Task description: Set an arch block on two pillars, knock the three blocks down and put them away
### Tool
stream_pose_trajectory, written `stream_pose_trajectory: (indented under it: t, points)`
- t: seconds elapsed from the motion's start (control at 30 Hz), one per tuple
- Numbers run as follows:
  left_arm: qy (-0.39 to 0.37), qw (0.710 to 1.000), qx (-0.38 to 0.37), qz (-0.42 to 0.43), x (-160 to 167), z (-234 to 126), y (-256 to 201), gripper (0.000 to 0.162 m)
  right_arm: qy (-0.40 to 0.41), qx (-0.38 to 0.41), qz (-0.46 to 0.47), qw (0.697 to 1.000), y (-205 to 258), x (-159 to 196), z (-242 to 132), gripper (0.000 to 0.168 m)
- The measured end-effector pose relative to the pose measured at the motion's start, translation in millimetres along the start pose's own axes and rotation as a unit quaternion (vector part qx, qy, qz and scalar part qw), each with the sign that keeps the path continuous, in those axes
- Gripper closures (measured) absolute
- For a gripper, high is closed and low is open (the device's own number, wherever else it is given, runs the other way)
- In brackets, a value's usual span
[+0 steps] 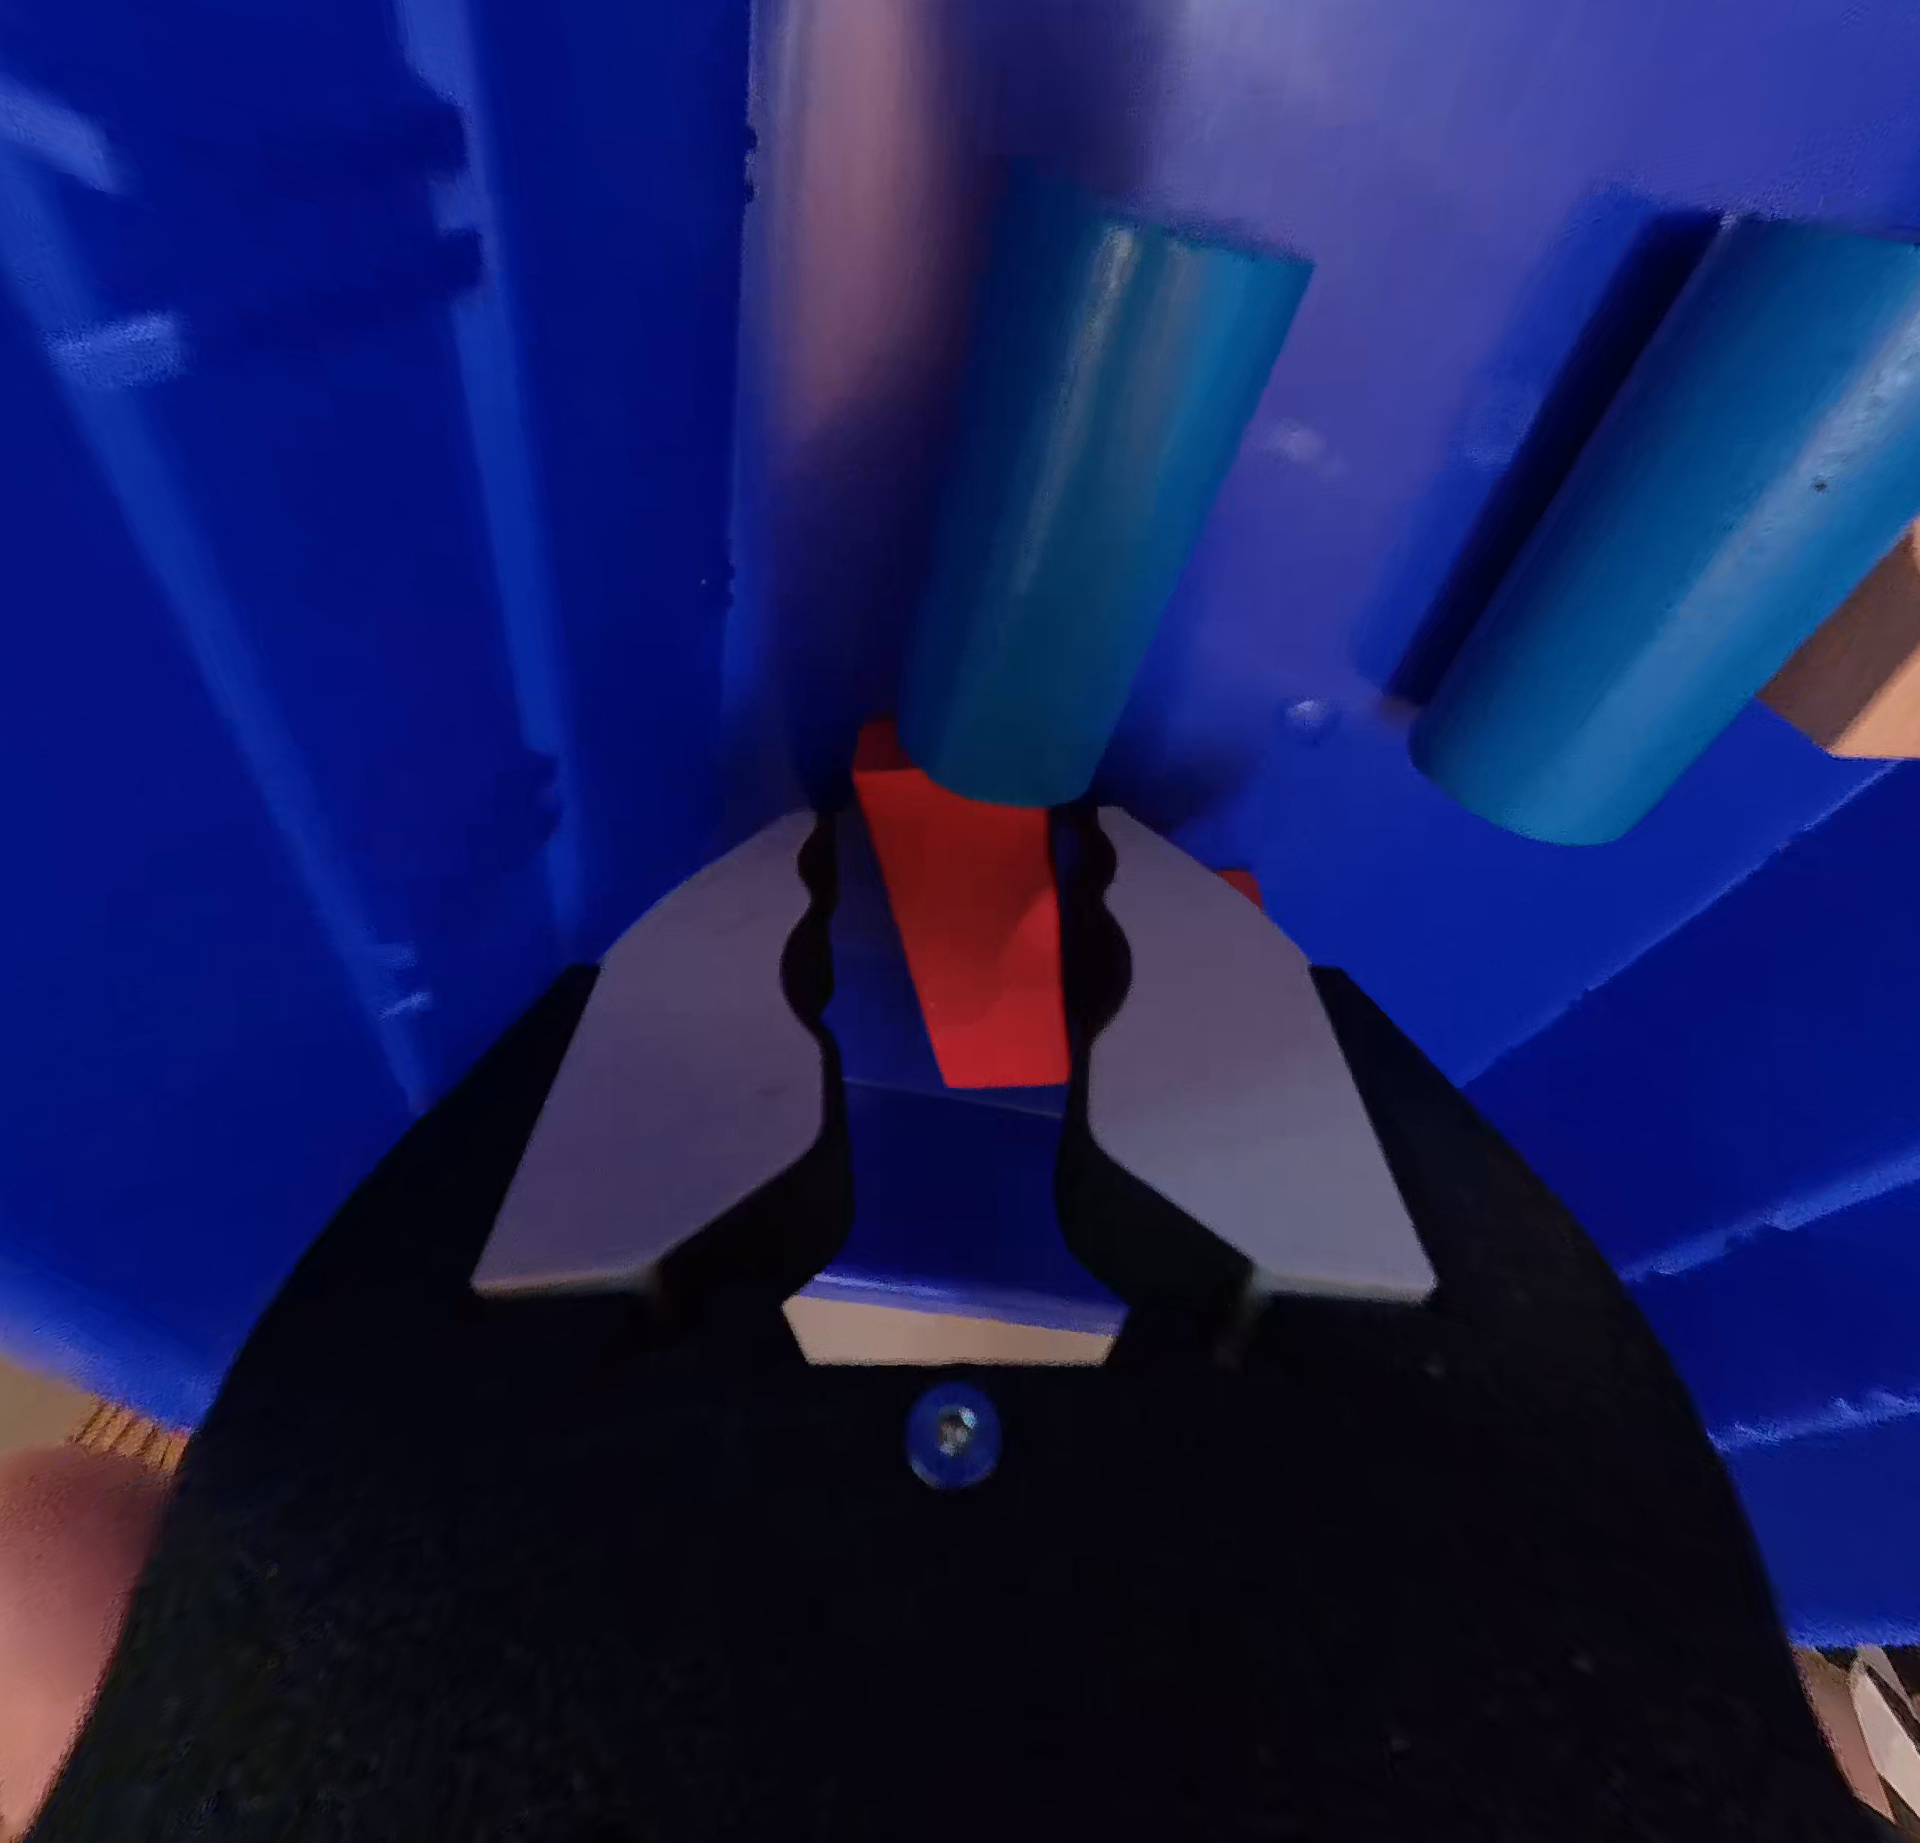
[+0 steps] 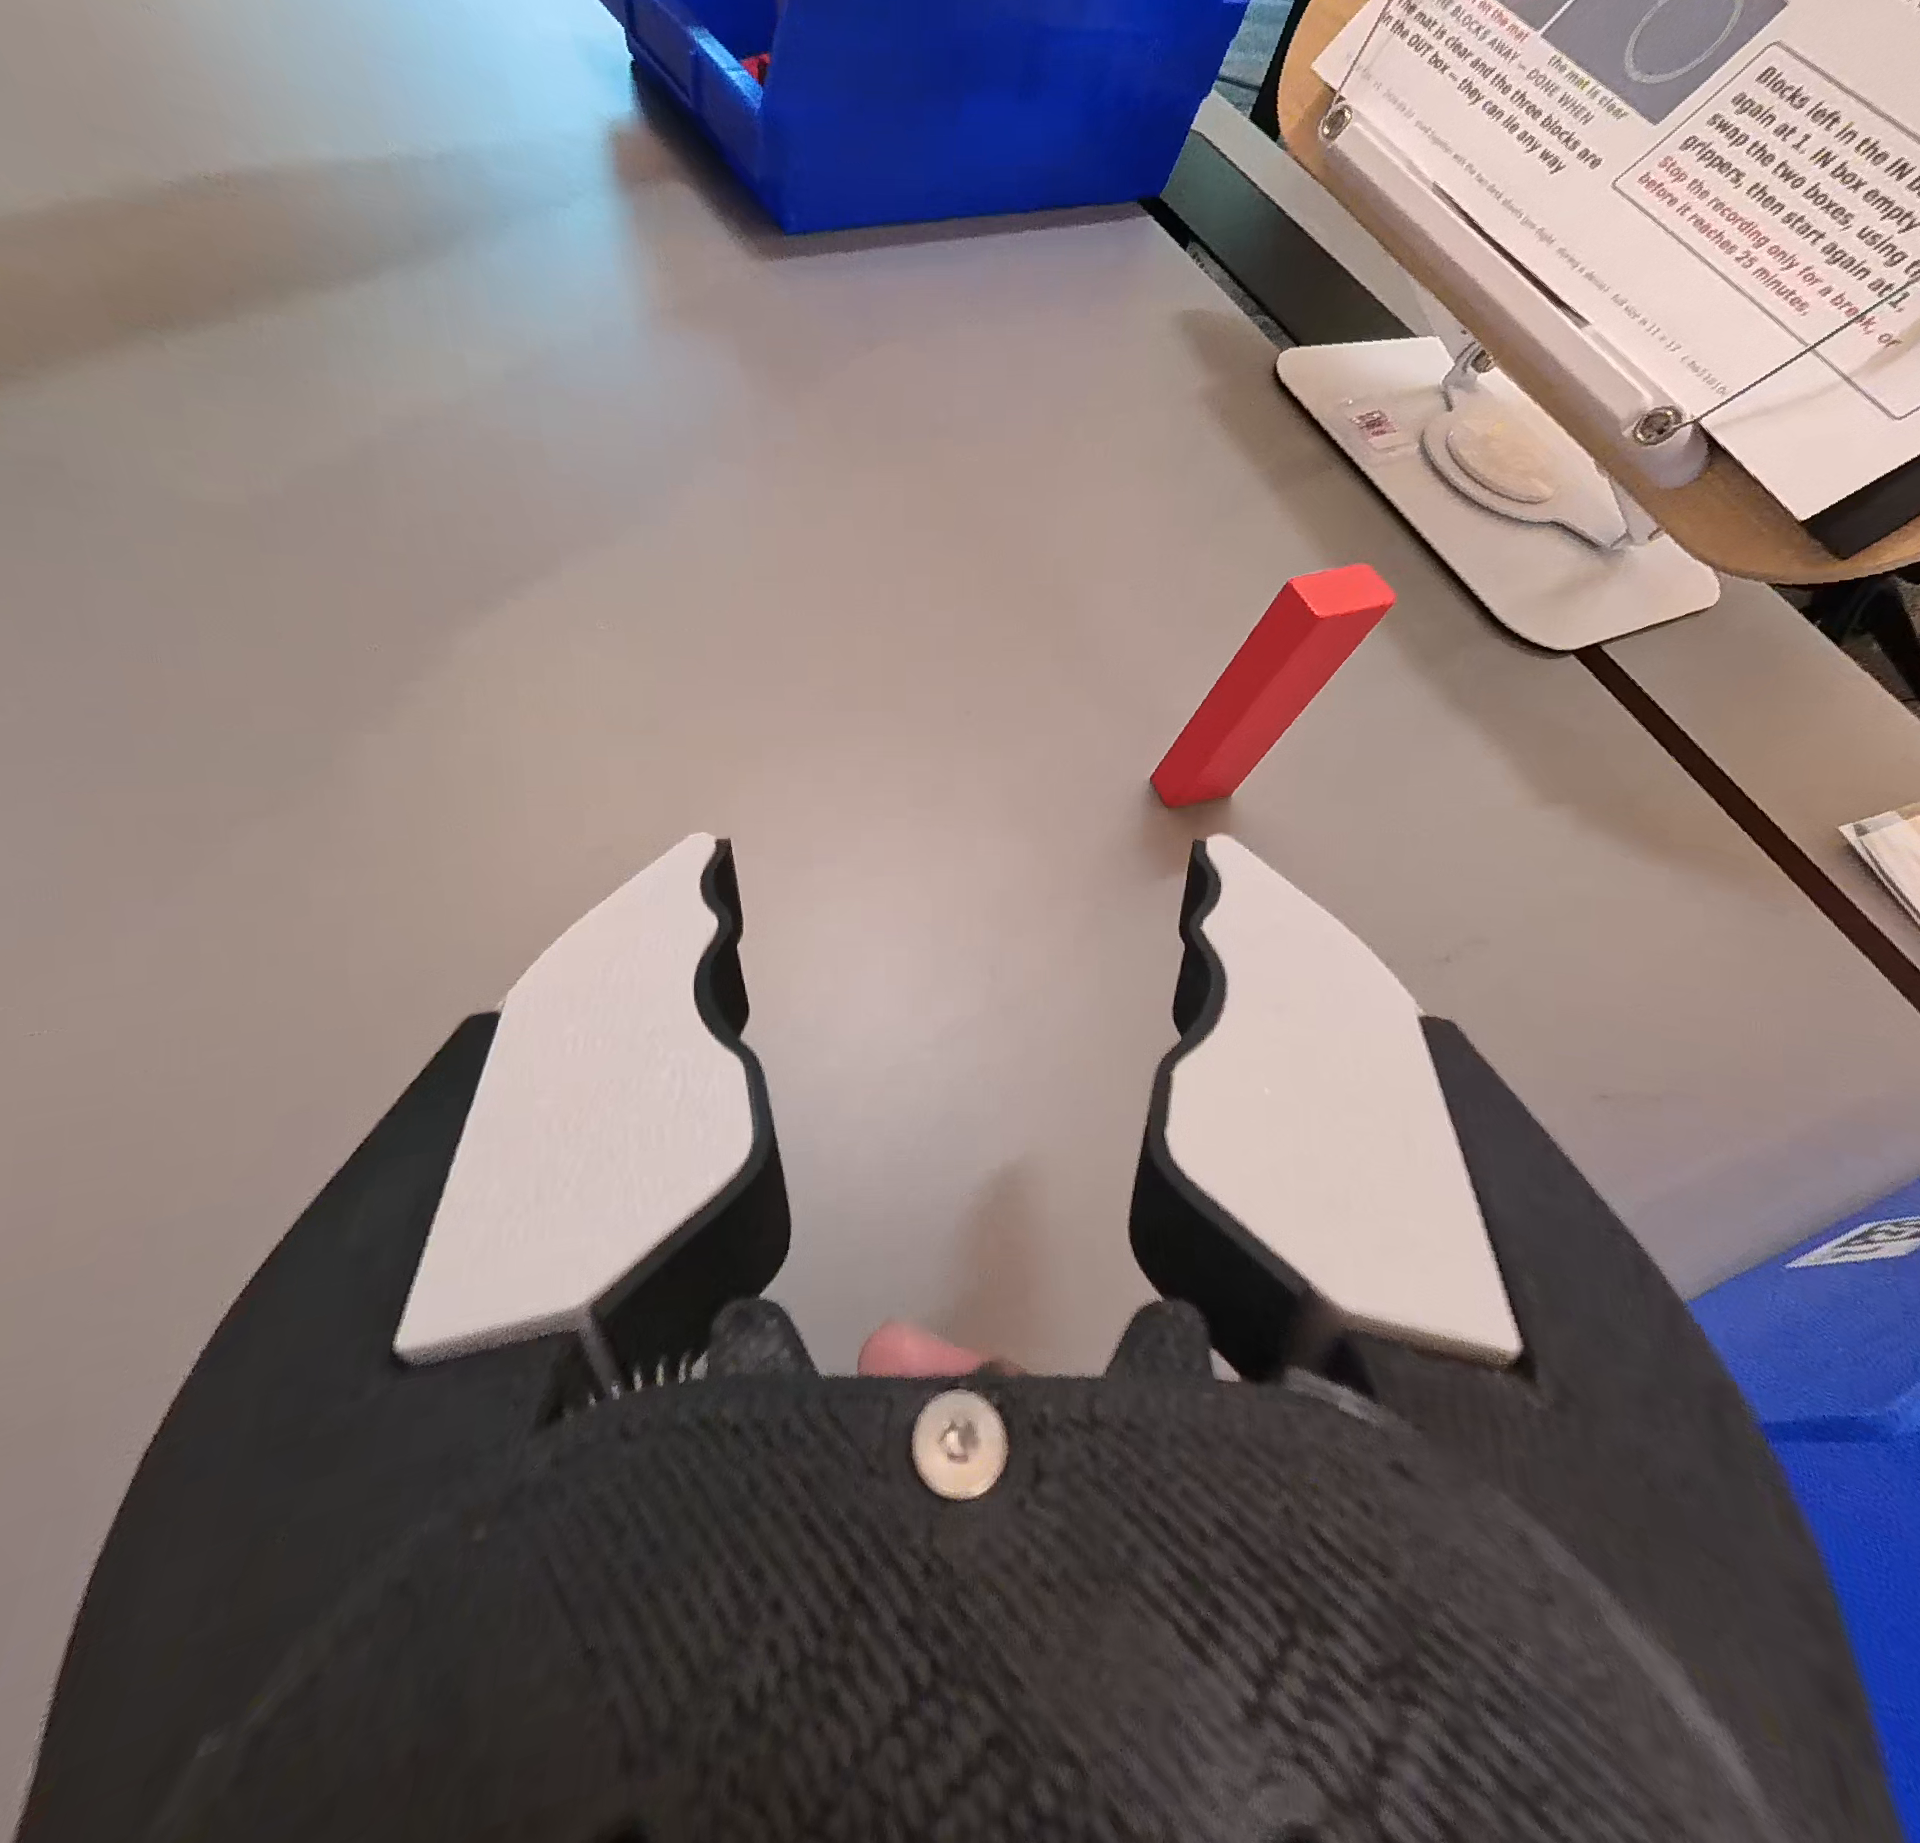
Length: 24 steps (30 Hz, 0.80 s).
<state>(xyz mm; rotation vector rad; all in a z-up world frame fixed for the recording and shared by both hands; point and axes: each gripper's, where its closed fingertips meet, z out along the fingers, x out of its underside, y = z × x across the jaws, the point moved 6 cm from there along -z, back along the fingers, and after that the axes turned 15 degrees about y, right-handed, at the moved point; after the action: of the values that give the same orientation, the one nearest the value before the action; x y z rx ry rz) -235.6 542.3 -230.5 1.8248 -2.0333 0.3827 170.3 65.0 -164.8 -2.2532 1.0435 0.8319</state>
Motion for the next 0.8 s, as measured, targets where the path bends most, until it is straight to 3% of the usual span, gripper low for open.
stream_pose_trajectory:
  t: [0.03, 0.17, 0.47, 0.67, 0.8]
  points:
    - [0.003, 1.0, 0.003, 0.002, -2, -1, -1, 0.119, 0.003, 0.0, -0.001, 1.0, 0, 0, 0, 0.086]
    - [0.015, 1.0, 0.006, 0.015, -5, -2, -3, 0.128, 0.012, 0.001, -0.005, 1.0, 1, 3, 0, 0.086]
    - [0.011, 0.994, -0.035, 0.1, -6, -11, -5, 0.129, 0.015, -0.005, 0.007, 1.0, 3, 7, 5, 0.087]
    - [-0.1, 0.975, -0.005, 0.196, 9, -64, -16, 0.129, 0.011, -0.002, 0.008, 1.0, 4, 4, 2, 0.087]
    - [-0.231, 0.92, 0.077, 0.308, 39, -114, -35, 0.129, 0.0, 0.003, 0.009, 1.0, 7, 2, -2, 0.087]
